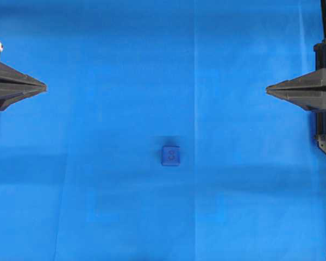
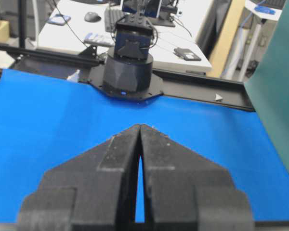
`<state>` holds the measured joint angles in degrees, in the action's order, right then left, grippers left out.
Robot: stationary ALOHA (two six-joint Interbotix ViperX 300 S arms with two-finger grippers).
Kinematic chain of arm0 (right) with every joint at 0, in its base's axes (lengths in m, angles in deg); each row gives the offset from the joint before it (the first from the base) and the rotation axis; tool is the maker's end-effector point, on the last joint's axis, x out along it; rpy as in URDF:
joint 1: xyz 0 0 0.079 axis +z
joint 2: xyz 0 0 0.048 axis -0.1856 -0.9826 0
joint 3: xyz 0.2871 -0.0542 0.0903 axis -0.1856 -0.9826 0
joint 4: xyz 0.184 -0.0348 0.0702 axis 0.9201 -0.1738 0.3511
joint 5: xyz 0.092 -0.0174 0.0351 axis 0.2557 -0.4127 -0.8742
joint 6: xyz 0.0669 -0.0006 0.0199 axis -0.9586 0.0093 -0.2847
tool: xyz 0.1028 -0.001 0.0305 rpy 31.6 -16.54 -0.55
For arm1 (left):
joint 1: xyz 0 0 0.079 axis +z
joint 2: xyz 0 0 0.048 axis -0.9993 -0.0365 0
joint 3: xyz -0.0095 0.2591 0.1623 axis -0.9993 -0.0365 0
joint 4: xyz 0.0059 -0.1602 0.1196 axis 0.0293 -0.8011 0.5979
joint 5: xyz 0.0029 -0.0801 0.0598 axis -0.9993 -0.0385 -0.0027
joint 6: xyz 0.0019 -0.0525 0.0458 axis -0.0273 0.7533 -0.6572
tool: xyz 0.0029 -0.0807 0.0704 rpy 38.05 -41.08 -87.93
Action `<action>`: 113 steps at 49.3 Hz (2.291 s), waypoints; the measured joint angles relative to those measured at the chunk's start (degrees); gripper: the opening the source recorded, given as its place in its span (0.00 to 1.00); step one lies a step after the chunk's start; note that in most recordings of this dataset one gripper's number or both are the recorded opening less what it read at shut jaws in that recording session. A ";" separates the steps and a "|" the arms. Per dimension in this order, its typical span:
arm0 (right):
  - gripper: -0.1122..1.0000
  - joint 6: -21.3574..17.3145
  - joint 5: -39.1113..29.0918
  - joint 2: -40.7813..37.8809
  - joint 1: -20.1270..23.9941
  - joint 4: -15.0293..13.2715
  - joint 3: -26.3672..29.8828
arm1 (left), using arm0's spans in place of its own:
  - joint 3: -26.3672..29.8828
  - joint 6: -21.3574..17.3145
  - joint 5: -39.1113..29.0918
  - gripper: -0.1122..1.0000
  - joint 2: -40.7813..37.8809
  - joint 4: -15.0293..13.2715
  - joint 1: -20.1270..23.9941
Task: Handover the blue block to the right arm after grasping it with the left arm, then place it in the designated position.
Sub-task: 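Open the left gripper wide above the table, then move the open left gripper over the blue cube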
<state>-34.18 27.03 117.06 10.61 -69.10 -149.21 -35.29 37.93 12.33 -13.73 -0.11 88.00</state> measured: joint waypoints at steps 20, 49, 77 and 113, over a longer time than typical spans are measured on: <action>0.08 -0.09 -2.99 -0.35 -0.09 -0.09 1.32 | -0.09 -0.09 -0.53 0.10 0.35 0.00 -0.79; 0.94 -0.35 -3.08 -0.88 0.00 0.09 1.67 | -0.09 0.53 0.09 0.89 1.05 0.00 -0.88; 0.98 -0.35 -3.16 -1.23 -0.26 0.26 1.67 | 0.00 0.79 0.35 0.92 0.97 0.00 -0.88; 0.98 -0.35 -3.08 -1.93 -0.26 0.26 1.67 | 10.81 1.58 11.87 0.92 -24.87 0.00 -2.29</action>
<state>-34.53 23.95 115.12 10.34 -68.84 -147.54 -24.48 39.51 24.20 -38.60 -0.11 85.71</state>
